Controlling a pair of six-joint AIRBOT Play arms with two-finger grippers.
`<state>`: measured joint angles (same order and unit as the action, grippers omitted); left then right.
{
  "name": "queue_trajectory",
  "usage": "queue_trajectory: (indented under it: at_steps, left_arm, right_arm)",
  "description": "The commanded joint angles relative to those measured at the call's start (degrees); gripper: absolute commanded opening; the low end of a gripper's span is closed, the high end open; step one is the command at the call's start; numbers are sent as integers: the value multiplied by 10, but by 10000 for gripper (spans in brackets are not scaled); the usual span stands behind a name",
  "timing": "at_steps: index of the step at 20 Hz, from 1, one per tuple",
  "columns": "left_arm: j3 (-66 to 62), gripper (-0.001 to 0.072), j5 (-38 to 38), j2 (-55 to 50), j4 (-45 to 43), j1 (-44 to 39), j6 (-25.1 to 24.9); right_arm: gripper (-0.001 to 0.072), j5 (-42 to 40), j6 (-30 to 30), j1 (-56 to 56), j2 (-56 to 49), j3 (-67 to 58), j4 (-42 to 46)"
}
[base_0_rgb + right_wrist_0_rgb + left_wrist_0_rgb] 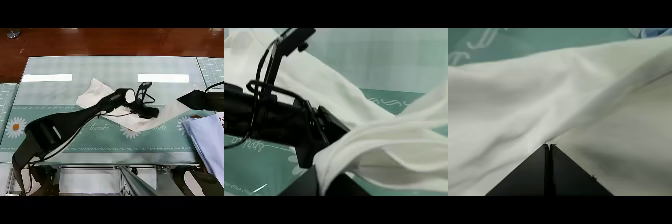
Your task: Fold the shirts.
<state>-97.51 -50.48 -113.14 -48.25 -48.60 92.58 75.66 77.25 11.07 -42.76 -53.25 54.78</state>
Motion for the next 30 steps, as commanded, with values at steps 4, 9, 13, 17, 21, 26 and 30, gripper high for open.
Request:
queue_trajectory:
  at_steps: [4, 9, 13, 17, 21, 26, 30]
  left_arm:
    - [-17, 21, -173, 94, -111, 203, 18]
    - [158, 23, -180, 350, -272, 383, 17]
    - [419, 23, -65, 628, -252, 473, 19]
    - [593, 23, -37, 797, -173, 479, 18]
    - [668, 23, -21, 835, -138, 479, 18]
    - [686, 23, 36, 816, -131, 479, 18]
    - [686, 23, 43, 810, -131, 479, 18]
  right_arm:
    - [31, -53, 38, -117, -27, -15, -6]
    - [31, -107, 47, -259, -192, -124, -7]
    - [31, -115, 56, -361, -402, -301, -7]
    - [31, -90, 91, -429, -607, -515, -7]
    - [31, -78, 128, -458, -747, -642, -14]
    - [623, -85, 87, -424, -770, -642, -85]
    - [622, 84, 46, -283, -670, -642, -108]
